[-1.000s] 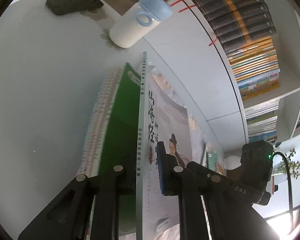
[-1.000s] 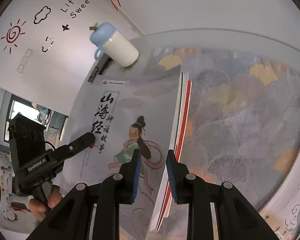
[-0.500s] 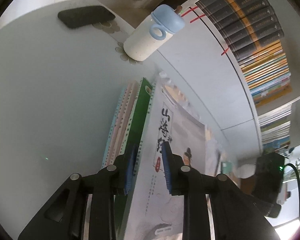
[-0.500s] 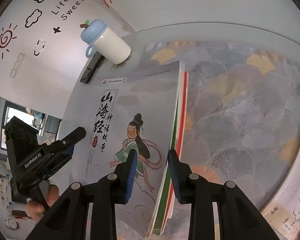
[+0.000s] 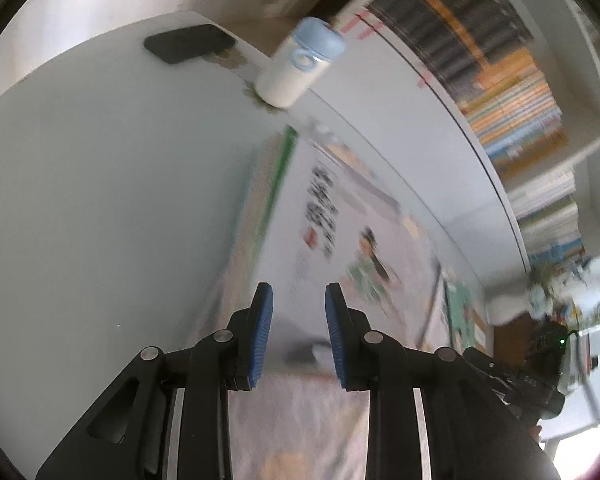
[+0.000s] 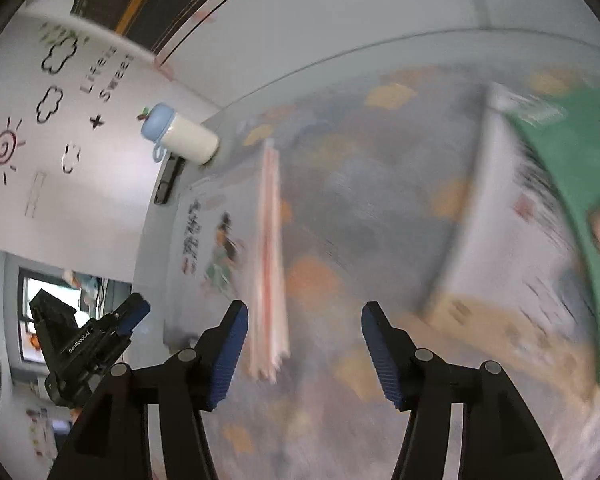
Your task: Organize books
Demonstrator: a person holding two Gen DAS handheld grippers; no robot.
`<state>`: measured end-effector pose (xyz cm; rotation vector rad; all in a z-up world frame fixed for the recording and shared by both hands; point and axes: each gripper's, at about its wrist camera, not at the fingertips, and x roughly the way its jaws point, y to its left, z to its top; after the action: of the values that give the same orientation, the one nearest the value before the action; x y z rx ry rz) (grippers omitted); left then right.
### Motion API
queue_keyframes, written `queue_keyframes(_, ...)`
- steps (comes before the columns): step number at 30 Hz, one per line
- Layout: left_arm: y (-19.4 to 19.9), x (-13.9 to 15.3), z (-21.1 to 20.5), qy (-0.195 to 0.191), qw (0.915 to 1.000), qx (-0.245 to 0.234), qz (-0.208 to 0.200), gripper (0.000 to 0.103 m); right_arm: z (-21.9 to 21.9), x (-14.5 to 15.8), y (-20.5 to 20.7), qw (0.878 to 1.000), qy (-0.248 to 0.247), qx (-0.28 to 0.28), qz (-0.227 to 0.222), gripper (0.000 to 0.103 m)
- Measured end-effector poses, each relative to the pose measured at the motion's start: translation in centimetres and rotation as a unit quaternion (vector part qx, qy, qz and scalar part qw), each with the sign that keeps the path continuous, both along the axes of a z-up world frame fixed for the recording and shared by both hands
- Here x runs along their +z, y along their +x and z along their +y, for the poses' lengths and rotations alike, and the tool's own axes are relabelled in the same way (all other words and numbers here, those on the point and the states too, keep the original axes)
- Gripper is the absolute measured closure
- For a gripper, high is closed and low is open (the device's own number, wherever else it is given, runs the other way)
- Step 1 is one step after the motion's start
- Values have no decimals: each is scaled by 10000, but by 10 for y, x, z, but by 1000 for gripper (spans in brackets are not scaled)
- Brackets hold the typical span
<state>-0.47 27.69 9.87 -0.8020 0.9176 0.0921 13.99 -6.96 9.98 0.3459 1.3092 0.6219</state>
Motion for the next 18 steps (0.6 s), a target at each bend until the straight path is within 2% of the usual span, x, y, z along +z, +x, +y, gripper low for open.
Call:
queue_keyframes(5, -9, 20, -38, 118, 9989, -438, -91, 78, -57, 15, -37, 9986, -431, -174, -247, 46)
queue_keyframes(9, -7, 42, -85, 515, 9931, -1046, -155, 78, -97, 23, -62, 9962, -718, -265, -412, 46)
queue_keyframes(11, -6, 50, -105, 591, 9897, -1289, -193, 76, -118, 26, -73, 9952, -800, -338, -460, 46)
queue_keyframes(12, -5, 55, -119, 646, 9876, -1418, -209, 71, -126, 26, -77, 9948, -825, -373, -465, 46)
queue_keyframes(14, -4, 59, -139, 715, 9853, -1534, -237, 51, -144, 26, -88, 9944, -842, -443, -464, 46)
queue_keyframes(15, -3, 61, -151, 771, 9839, -1595, -244, 34, -152, 26, -92, 9943, -835, -473, -461, 46)
queue_keyframes(18, -4, 67, -186, 1032, 9796, -1709, -225, 31, -175, 25, -100, 9944, -816, -484, -456, 46)
